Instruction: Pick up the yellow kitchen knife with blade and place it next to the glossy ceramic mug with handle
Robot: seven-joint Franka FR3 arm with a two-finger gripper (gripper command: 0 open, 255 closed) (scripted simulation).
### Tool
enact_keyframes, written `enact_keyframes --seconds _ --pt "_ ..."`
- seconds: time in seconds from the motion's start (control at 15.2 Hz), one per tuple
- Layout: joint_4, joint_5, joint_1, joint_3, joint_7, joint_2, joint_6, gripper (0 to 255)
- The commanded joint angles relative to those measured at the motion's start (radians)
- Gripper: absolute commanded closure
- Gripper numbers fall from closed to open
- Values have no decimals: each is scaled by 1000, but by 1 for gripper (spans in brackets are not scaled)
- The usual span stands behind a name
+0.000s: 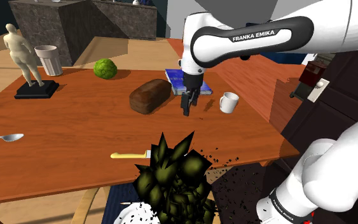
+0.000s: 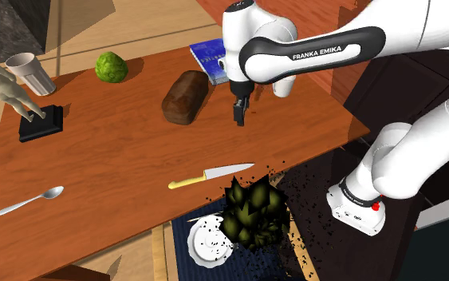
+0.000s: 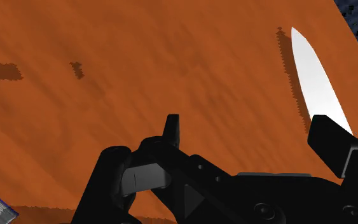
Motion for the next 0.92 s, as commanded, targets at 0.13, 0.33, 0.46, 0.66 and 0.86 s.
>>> enact_keyframes --seconds 0.13,0.33,0.46,0.66,0.86 --pt "87 2 40 39 -45 130 18 0" --pt "150 -3 69 67 -79 218 26 0" --pt "194 -8 88 86 -100 276 28 0" --pt "260 -19 119 115 -129 362 28 0" --pt "327 -34 152 143 -158 444 24 0"
